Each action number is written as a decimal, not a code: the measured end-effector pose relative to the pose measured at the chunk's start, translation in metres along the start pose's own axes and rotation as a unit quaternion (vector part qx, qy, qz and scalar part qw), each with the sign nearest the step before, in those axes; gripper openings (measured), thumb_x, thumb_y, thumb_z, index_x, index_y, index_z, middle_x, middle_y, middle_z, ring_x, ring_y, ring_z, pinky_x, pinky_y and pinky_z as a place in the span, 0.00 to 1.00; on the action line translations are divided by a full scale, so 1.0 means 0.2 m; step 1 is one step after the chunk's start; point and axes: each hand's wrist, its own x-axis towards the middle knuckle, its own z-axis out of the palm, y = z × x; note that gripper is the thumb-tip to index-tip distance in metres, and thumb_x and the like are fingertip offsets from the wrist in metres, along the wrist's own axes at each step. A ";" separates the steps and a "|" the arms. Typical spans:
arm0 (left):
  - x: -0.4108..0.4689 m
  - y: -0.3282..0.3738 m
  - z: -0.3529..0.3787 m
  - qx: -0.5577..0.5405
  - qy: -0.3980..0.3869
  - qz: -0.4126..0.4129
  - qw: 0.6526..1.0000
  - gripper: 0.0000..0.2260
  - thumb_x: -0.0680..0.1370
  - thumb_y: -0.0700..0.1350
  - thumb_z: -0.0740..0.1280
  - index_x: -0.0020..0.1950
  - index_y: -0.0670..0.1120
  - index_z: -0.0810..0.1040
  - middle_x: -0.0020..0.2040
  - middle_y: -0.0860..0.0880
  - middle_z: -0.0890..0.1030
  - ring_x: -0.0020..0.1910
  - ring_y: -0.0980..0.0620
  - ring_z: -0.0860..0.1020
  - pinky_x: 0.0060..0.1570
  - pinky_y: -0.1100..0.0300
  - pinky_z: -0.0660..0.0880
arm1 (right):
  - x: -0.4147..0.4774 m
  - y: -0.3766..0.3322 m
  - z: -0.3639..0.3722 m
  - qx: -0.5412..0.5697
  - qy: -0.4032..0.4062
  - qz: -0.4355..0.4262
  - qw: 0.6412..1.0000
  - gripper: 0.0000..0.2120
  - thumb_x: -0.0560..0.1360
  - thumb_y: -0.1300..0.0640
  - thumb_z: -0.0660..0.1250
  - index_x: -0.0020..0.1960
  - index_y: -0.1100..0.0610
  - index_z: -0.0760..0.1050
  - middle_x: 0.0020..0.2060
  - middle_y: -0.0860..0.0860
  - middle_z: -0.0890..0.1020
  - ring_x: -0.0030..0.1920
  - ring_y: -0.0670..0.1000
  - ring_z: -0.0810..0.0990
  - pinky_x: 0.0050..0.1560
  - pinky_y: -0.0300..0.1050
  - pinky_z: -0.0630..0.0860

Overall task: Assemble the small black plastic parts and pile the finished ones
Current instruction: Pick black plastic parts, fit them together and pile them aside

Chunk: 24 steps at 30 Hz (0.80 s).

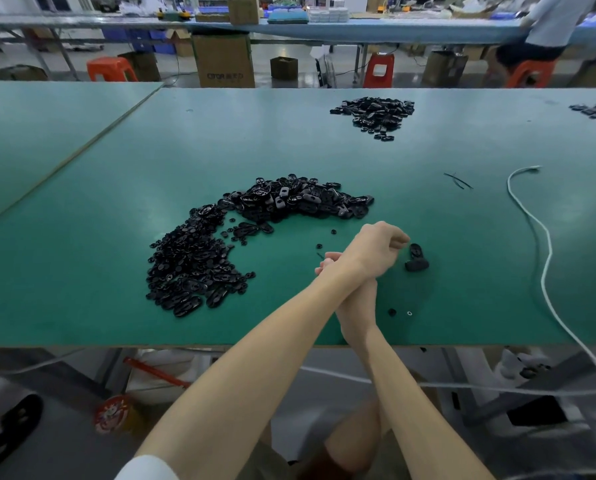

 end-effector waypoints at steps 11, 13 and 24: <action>-0.27 -0.26 -0.33 0.059 0.159 -0.051 0.984 0.13 0.81 0.35 0.61 0.59 0.45 0.83 0.53 0.50 0.85 0.53 0.48 0.83 0.58 0.52 0.79 | 0.00 0.01 0.05 -0.347 0.020 -0.109 0.931 0.06 0.79 0.65 0.68 0.48 0.56 0.81 0.38 0.50 0.86 0.37 0.45 0.83 0.39 0.40 0.79; -0.33 -0.36 -0.41 0.209 0.140 -0.059 0.966 0.14 0.82 0.36 0.61 0.62 0.46 0.82 0.58 0.48 0.84 0.56 0.46 0.81 0.58 0.49 0.77 | 0.00 0.02 0.04 -0.350 0.013 -0.116 0.930 0.07 0.80 0.65 0.67 0.50 0.56 0.81 0.40 0.49 0.86 0.39 0.44 0.86 0.41 0.39 0.81; -0.43 -0.69 -0.65 0.394 0.202 -0.130 0.887 0.20 0.80 0.31 0.64 0.69 0.45 0.79 0.61 0.44 0.81 0.61 0.43 0.77 0.65 0.51 0.68 | 0.00 0.02 0.05 -0.346 0.011 -0.108 0.932 0.05 0.80 0.65 0.68 0.51 0.57 0.81 0.40 0.50 0.86 0.41 0.45 0.86 0.41 0.39 0.81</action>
